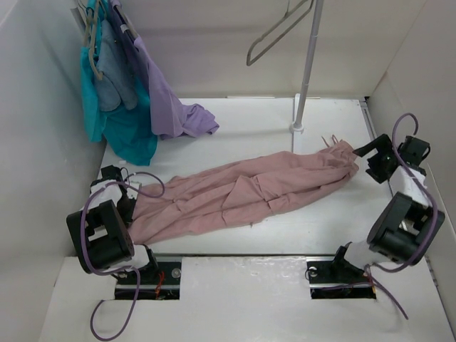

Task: Place the trousers on the hanger
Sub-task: Fold the trousers at the center of the board.

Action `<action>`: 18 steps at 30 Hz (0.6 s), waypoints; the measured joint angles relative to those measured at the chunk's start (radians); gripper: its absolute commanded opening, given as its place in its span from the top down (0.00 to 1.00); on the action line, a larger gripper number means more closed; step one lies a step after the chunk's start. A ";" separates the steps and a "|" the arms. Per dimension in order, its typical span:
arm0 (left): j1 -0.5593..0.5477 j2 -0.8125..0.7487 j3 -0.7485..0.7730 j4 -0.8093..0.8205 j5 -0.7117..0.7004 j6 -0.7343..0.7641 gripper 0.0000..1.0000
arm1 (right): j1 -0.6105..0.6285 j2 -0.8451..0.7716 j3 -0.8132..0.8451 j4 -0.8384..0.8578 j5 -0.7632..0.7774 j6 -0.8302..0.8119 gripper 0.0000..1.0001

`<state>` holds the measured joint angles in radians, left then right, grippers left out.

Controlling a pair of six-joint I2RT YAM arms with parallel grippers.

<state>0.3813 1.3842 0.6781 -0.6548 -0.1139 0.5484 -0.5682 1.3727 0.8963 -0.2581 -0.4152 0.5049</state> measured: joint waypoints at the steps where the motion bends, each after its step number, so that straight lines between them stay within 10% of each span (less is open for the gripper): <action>1: 0.000 0.000 0.000 0.000 0.000 0.000 1.00 | 0.000 0.035 0.019 -0.004 -0.003 0.000 0.01; 10: 0.000 -0.004 0.011 0.024 0.003 0.000 0.93 | 0.032 0.358 0.102 -0.018 -0.022 -0.010 0.12; 15: 0.000 -0.027 0.051 0.027 0.004 0.000 0.70 | 0.092 0.387 0.100 -0.015 -0.016 -0.012 0.84; 18: 0.000 -0.059 0.104 0.016 0.006 -0.003 0.60 | 0.096 0.392 0.085 -0.015 0.002 0.008 1.00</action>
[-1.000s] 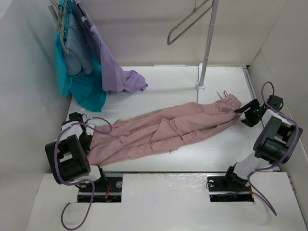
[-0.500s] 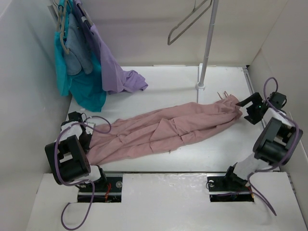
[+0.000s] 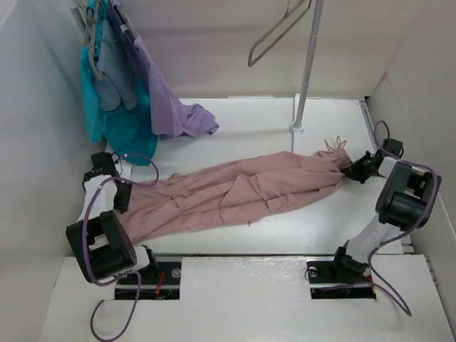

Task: Place the trousers on the hanger
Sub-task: Fold the trousers at the center of the board.

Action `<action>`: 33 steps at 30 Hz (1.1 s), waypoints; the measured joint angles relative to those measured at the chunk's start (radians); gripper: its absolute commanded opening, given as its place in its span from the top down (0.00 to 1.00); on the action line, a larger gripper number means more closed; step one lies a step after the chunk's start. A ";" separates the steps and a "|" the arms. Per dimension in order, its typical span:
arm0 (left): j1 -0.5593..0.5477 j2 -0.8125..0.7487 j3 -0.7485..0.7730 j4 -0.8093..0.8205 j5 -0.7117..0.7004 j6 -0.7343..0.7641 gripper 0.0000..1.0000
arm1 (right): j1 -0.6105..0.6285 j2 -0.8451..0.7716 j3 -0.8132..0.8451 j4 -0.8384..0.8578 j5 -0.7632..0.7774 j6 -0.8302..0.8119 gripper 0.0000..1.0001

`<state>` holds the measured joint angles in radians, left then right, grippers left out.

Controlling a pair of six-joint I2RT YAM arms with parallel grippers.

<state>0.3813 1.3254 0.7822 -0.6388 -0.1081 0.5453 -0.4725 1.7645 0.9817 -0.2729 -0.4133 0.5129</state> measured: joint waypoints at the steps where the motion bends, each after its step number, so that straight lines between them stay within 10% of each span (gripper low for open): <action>1: 0.000 -0.011 0.023 -0.006 0.003 0.001 0.59 | 0.000 0.000 0.000 -0.004 0.009 0.005 1.00; 9: -0.056 -0.052 0.350 -0.120 0.166 0.023 0.59 | 0.001 -0.052 0.000 -0.057 0.074 -0.006 1.00; 19: -0.923 0.016 0.518 -0.101 0.327 -0.058 0.36 | 0.001 -0.108 -0.016 -0.081 0.113 -0.032 1.00; 28: -1.233 0.366 0.563 0.057 0.321 -0.099 0.29 | 0.001 -0.114 -0.017 -0.087 0.117 -0.042 1.00; 33: -1.216 0.466 0.608 0.135 0.292 -0.136 0.60 | 0.001 -0.142 -0.017 -0.101 0.127 -0.054 1.00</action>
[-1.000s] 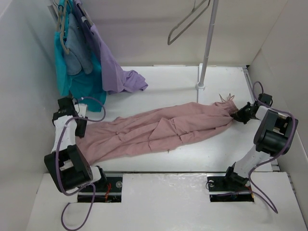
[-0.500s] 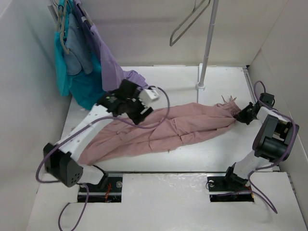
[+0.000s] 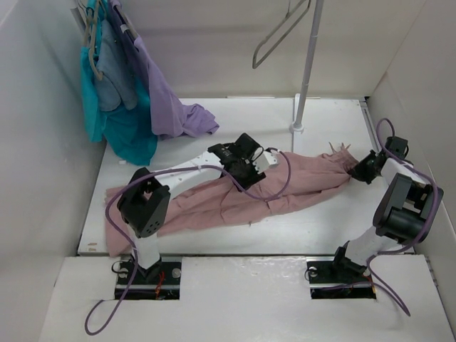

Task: Place the trousers on the hanger
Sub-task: Fold the trousers at the center of the board.

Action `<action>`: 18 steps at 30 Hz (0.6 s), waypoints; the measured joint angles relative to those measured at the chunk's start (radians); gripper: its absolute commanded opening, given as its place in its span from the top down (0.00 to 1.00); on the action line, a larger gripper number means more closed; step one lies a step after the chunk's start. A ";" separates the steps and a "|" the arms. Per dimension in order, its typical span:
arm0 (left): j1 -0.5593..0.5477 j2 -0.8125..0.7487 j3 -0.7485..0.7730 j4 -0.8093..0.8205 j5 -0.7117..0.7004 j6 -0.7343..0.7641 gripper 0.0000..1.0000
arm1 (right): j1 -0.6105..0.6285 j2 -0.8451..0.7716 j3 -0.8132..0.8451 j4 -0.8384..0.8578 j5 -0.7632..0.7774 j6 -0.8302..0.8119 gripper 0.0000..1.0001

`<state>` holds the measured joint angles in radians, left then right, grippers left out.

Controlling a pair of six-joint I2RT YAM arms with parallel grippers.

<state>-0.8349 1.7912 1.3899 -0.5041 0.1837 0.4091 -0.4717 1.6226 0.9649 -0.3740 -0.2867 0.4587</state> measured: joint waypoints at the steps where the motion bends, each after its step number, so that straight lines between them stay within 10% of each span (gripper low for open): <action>1: 0.005 0.010 0.000 0.009 -0.006 -0.007 0.68 | 0.000 -0.005 0.000 -0.003 0.001 -0.002 1.00; 5: 0.005 0.018 -0.037 0.032 -0.012 -0.008 0.99 | 0.000 -0.013 0.001 -0.014 0.011 -0.010 1.00; 12: -0.192 -0.144 -0.291 0.027 -0.031 0.032 1.00 | 0.000 -0.013 0.015 -0.038 0.030 -0.011 1.00; 18: -0.431 -0.262 -0.395 0.008 -0.012 0.084 0.54 | 0.000 -0.026 0.045 -0.056 0.047 -0.015 1.00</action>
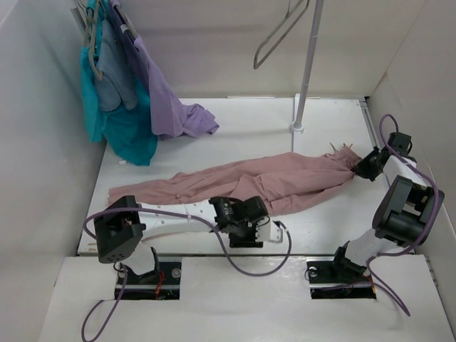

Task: Place the trousers on the hanger
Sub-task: Fold the trousers at the center of the board.

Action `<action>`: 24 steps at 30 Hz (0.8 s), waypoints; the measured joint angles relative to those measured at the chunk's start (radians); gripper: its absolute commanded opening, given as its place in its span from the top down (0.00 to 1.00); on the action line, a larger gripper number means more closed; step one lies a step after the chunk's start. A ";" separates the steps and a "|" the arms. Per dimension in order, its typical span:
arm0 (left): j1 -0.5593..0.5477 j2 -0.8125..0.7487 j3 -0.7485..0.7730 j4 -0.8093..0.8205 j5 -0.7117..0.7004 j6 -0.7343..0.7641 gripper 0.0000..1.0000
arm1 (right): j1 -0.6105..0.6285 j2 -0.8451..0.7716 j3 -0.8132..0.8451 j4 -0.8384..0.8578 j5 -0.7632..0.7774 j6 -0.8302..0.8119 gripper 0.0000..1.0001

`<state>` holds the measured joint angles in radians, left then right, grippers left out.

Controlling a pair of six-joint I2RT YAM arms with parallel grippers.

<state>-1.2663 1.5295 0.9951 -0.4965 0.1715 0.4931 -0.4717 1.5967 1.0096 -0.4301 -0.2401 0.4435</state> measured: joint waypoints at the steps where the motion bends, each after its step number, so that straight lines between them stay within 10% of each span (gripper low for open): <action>1: 0.014 0.000 0.002 0.002 0.002 -0.003 0.41 | 0.000 -0.004 0.004 -0.004 0.001 0.000 1.00; 13: 0.454 0.115 0.380 0.131 0.016 -0.086 0.21 | 0.000 -0.020 0.009 -0.015 0.006 -0.002 1.00; 24: 0.537 0.446 0.502 -0.026 0.275 -0.061 0.38 | 0.000 -0.020 0.009 -0.023 0.023 -0.011 1.00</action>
<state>-0.7296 1.9755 1.4971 -0.5220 0.4465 0.4316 -0.4717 1.5768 1.0187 -0.4530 -0.2169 0.4324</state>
